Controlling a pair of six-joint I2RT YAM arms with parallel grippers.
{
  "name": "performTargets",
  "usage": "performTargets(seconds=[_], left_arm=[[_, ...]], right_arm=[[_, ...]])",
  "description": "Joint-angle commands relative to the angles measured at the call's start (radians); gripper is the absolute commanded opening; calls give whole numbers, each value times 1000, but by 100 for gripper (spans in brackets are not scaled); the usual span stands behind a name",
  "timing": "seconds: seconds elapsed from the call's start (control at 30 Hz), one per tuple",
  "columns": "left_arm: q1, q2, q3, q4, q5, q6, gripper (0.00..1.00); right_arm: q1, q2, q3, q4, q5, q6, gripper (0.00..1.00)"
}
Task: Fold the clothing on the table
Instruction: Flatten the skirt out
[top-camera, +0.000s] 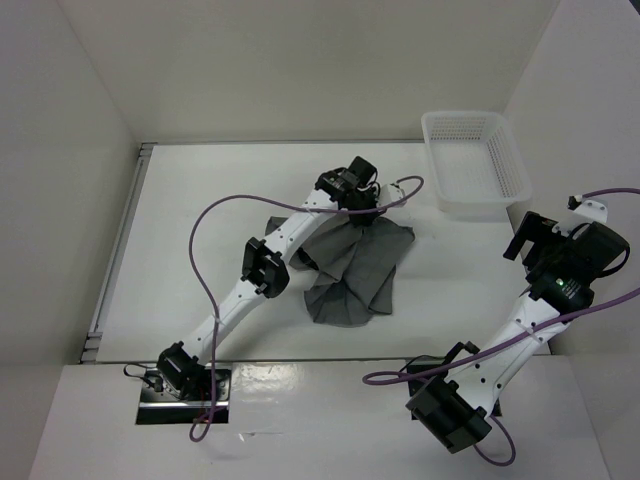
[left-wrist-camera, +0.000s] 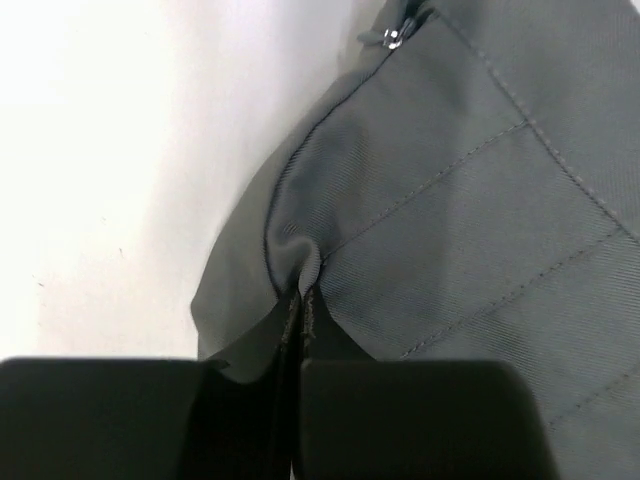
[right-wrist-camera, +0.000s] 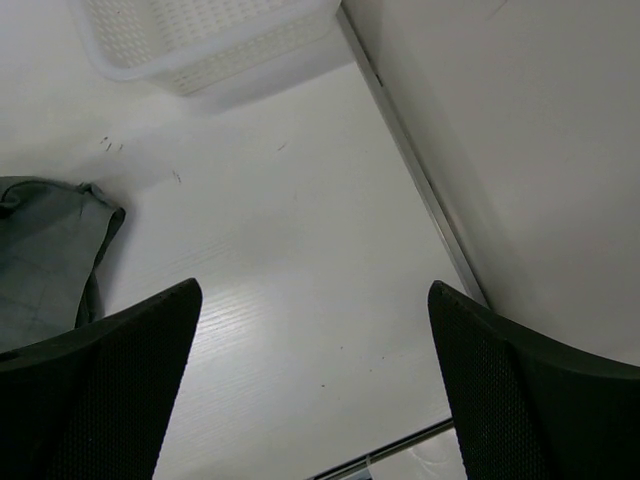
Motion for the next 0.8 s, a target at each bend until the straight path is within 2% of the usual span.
performTargets(seconds=[0.0,0.13,0.17,0.27,0.4,0.53,0.67,0.77], left_arm=[[41,45,26,-34,-18,-98,0],[161,-3,26,-69,90,-284,0],[225,-17,26,-80,159,-353,0],[322,-126,-6,-143,175,-405,0],[437,-234,-44,-143,239,-439,0],[503,-381,-55,-175,240,-448,0],[544,-543,-147,-166,239,-473,0],[545,-718,-233,-148,230,-482,0]], right_arm=[[-9,0,8,8,-24,-8,98],[-9,0,8,8,-45,-18,98],[-9,0,8,8,-45,-18,98],[13,0,8,8,-54,-27,98],[56,0,8,8,-64,-27,98],[56,0,18,-1,-88,-36,98],[65,0,37,-34,-203,-39,98],[65,9,60,-52,-212,-50,98]])
